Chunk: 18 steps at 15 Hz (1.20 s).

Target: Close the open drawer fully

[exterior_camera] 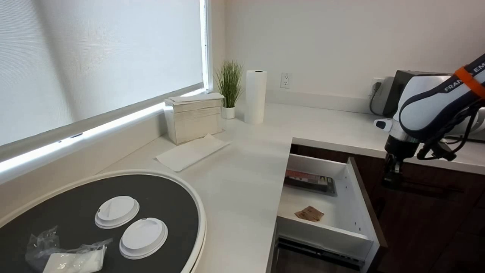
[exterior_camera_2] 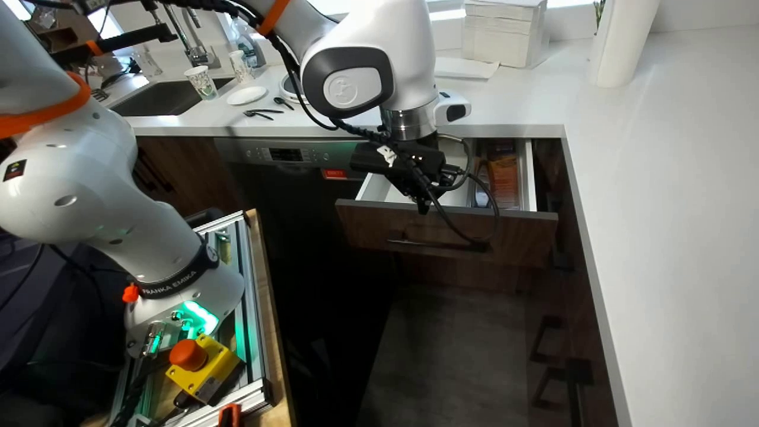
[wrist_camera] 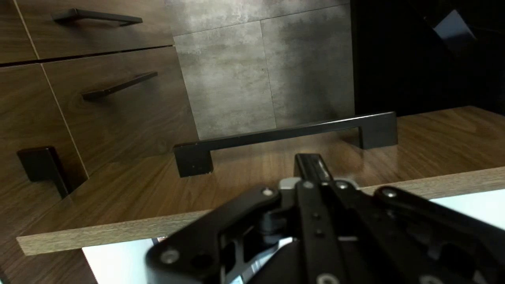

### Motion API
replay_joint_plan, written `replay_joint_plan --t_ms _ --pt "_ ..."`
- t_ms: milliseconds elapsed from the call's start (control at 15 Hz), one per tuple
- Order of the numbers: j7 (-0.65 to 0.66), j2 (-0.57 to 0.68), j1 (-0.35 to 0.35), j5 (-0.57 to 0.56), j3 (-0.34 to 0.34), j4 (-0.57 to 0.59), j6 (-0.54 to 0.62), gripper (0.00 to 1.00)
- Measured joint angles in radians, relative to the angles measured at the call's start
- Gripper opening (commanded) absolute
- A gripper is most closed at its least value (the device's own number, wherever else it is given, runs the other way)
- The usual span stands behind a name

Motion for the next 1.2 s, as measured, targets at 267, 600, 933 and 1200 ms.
replay_joint_plan --t_ms 267,600,933,1200 --pt "0.001 0.006 -0.034 0.020 0.035 0.004 0.005 0.00" --pt "-0.016 0.090 -0.080 0.145 0.091 0.007 0.099 0.00" --pt "-0.029 0.184 -0.129 0.173 0.166 0.020 0.176 0.00" --pt "-0.082 0.228 -0.190 0.197 0.246 0.027 0.252 0.00"
